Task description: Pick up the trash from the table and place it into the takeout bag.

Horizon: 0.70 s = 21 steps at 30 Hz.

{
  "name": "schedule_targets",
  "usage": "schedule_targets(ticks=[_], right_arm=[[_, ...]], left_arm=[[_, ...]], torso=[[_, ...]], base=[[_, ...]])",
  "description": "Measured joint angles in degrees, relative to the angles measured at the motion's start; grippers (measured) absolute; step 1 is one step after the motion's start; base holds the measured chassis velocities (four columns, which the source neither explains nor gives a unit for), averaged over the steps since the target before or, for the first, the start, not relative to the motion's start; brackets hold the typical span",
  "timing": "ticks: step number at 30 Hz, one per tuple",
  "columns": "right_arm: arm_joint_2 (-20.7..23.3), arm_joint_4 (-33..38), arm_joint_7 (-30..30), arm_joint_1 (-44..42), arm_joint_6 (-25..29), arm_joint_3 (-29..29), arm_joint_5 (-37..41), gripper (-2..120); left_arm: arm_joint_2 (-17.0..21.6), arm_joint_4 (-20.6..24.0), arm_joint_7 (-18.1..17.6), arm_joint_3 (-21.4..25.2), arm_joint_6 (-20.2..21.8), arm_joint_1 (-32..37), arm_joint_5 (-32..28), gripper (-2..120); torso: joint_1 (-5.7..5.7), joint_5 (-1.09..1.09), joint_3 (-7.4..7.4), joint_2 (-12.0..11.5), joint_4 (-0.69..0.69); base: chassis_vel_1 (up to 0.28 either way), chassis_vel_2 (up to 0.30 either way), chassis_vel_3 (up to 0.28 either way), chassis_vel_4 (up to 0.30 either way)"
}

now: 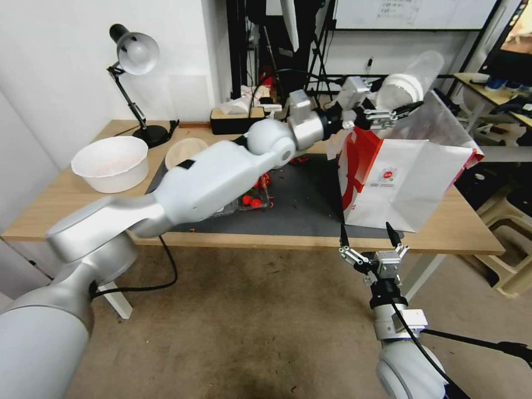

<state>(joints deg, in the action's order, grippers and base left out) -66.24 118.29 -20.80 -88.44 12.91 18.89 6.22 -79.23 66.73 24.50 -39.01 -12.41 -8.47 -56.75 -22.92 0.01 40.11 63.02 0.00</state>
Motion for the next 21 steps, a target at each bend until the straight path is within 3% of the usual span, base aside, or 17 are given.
schedule_targets(ticks=[5, 13, 21], right_arm=[[-0.17, 0.1, 0.0, 0.14, 0.08, -0.01, 0.0, 100], [-0.27, -0.01, 0.01, 0.27, 0.18, -0.1, 0.0, 100], [-0.34, 0.08, 0.01, 0.11, 0.34, -0.03, 0.08, 100]], left_arm=[[-0.71, -1.97, 0.15, -0.64, -0.11, -0.1, 0.64, 72], [-0.96, -2.24, -0.58, -0.44, 0.01, 0.06, 0.84, 99], [-0.53, -1.06, -1.94, 1.4, 0.15, 0.7, 0.82, 100]], torso=[[0.0, -0.02, 0.0, 0.0, 0.0], [0.0, -0.02, 0.0, 0.01, 0.0], [0.01, -0.01, 0.0, 0.0, -0.03]], base=[[0.0, 0.0, 0.0, 0.0], [0.0, 0.0, 0.0, 0.0], [0.0, 0.0, 0.0, 0.0]])
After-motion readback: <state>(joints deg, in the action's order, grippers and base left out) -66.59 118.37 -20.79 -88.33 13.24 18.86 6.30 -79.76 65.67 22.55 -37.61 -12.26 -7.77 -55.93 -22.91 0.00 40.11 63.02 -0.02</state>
